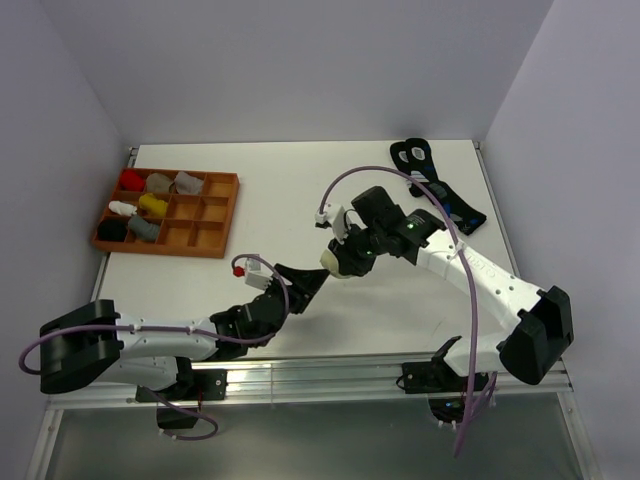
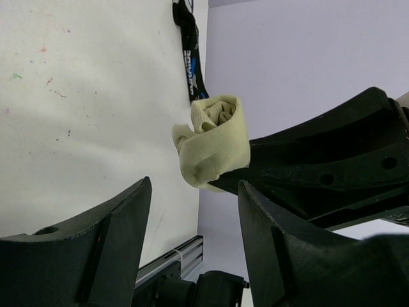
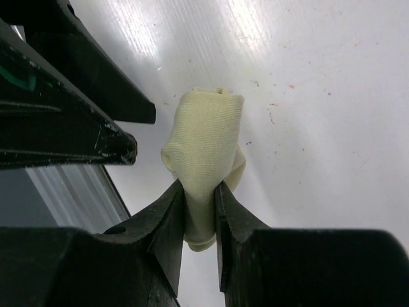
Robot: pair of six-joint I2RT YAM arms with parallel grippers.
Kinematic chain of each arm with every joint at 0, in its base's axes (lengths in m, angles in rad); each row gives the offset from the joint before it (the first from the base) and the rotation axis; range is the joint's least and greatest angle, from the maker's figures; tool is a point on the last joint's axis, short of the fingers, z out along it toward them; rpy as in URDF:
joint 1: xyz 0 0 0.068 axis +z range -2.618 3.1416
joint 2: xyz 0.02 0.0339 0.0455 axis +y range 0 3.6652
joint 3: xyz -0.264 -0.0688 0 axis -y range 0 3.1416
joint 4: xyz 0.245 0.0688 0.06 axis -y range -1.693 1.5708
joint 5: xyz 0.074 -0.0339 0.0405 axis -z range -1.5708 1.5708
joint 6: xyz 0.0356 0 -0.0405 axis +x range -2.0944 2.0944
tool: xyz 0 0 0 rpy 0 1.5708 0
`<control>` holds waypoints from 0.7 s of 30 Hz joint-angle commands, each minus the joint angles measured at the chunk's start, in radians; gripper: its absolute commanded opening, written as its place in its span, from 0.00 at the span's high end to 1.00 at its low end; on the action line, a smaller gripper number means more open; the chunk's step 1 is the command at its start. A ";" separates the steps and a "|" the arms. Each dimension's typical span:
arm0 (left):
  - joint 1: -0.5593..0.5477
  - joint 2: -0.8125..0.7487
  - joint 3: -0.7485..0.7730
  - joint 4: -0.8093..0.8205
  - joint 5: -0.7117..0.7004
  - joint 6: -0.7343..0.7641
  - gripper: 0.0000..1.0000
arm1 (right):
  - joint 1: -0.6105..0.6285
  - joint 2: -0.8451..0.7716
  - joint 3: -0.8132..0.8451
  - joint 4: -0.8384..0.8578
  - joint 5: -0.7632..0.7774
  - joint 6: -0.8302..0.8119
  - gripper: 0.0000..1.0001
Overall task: Roll the socks
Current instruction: Pick up the sock at the center of the board.
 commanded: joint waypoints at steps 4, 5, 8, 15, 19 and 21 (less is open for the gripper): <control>0.001 0.027 0.051 0.092 0.014 0.008 0.38 | 0.037 -0.043 0.026 0.069 0.064 0.034 0.92; 0.001 0.027 0.057 0.092 0.008 0.006 0.38 | 0.041 -0.042 0.026 0.071 0.067 0.035 0.92; 0.003 0.041 0.068 0.115 0.008 0.018 0.38 | 0.051 -0.043 0.020 0.078 0.071 0.043 0.92; 0.010 0.058 0.077 0.123 0.018 0.017 0.38 | 0.067 -0.045 0.024 0.088 0.073 0.052 0.92; 0.020 0.067 0.068 0.138 0.026 0.006 0.38 | 0.071 -0.046 0.029 0.077 0.042 0.052 0.92; 0.026 0.072 0.062 0.151 0.026 0.005 0.38 | 0.076 -0.049 0.024 0.077 0.033 0.049 0.92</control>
